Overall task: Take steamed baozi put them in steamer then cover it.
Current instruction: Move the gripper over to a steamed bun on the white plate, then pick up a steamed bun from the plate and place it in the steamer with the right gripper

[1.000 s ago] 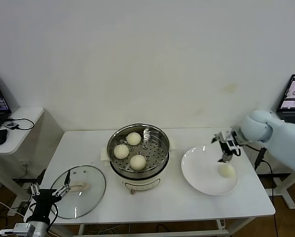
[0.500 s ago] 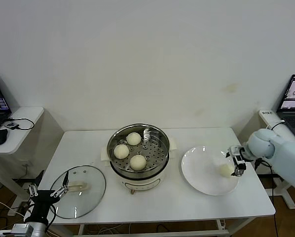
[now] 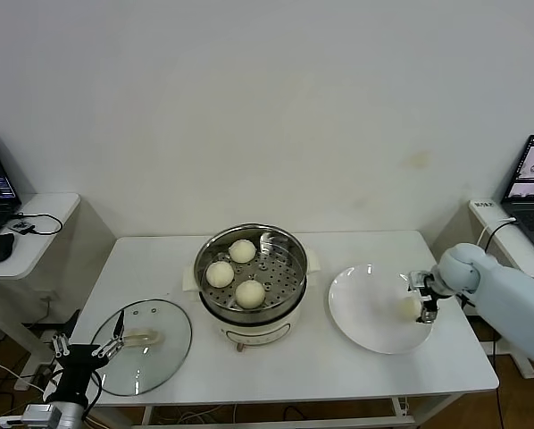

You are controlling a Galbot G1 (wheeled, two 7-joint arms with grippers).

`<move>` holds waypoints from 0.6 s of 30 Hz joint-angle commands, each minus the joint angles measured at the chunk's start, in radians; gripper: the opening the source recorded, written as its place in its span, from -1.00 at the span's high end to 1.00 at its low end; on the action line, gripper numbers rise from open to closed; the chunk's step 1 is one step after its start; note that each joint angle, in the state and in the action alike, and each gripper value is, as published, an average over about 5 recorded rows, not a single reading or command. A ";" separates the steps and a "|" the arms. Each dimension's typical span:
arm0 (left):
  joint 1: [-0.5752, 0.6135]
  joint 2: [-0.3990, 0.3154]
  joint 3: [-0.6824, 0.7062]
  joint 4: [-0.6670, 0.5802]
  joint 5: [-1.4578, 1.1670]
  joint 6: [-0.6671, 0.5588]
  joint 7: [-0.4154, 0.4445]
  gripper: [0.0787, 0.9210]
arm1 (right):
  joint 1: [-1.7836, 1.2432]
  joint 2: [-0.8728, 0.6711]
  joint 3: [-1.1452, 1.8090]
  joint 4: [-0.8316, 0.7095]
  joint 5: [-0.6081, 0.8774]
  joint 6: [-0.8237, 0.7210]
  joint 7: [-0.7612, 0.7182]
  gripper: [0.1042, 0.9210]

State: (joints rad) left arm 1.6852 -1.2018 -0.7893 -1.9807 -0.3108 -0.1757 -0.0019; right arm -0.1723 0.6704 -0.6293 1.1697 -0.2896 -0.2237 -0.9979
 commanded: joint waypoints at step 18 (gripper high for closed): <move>0.001 -0.001 -0.002 0.001 0.000 -0.002 0.000 -0.77 | 0.074 -0.015 -0.056 0.041 0.034 -0.021 -0.027 -0.28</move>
State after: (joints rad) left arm 1.6860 -1.2043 -0.7910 -1.9784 -0.3109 -0.1775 -0.0023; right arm -0.1532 0.6819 -0.6387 1.1592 -0.2887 -0.2347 -1.0189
